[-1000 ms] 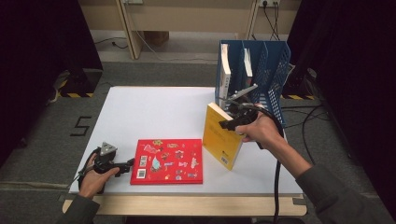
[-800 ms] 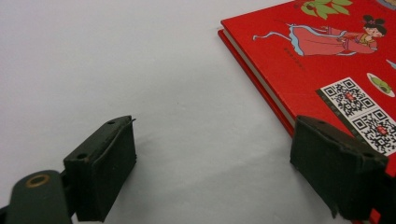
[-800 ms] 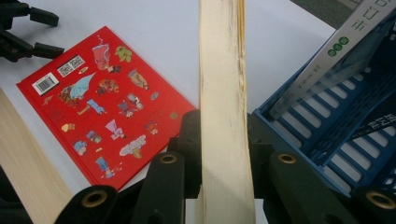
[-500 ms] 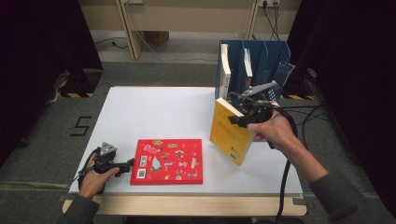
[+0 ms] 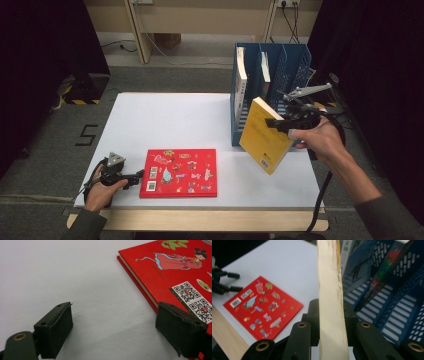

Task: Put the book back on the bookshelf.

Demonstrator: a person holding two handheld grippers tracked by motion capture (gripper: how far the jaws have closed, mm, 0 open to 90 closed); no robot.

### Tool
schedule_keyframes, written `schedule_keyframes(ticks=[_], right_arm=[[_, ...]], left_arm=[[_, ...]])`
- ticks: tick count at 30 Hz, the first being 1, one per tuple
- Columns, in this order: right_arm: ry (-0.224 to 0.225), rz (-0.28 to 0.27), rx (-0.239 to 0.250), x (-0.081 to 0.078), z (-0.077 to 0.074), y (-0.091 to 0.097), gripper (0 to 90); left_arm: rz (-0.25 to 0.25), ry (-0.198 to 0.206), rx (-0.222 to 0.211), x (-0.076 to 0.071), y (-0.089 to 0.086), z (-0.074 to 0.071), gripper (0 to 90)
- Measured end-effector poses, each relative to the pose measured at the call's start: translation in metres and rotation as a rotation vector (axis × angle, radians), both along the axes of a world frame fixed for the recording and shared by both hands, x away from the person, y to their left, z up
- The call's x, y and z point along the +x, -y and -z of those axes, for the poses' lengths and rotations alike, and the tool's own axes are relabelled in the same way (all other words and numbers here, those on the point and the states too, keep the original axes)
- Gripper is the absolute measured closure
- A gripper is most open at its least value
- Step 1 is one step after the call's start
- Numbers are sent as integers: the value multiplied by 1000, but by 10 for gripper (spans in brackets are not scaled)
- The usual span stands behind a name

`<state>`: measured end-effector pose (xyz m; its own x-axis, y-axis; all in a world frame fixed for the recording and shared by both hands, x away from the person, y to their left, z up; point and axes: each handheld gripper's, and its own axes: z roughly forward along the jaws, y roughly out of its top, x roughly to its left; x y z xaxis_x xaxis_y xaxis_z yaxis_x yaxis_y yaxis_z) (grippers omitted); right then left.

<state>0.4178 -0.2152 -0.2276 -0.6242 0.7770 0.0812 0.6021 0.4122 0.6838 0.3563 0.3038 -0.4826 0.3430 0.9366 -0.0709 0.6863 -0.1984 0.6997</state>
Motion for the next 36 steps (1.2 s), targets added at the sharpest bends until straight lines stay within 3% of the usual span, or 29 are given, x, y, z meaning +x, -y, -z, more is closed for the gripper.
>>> schedule_keyframes(ticks=[5, 12, 19, 29, 36], right_arm=[[34, 51, 73, 1, -13, 19, 753], [89, 119, 63, 3, -27, 40, 752], [130, 208, 98, 13, -36, 61, 752], [180, 293, 127, 42, -34, 72, 752], [175, 328, 164, 61, -27, 72, 750]], left_arm=[[0, 0, 1, 0, 0, 0, 134], [0, 0, 2, 0, 0, 0, 133], [-1, -1, 3, 0, 0, 0, 131], [-1, -1, 3, 0, 0, 0, 130], [-1, -1, 2, 0, 0, 0, 130]])
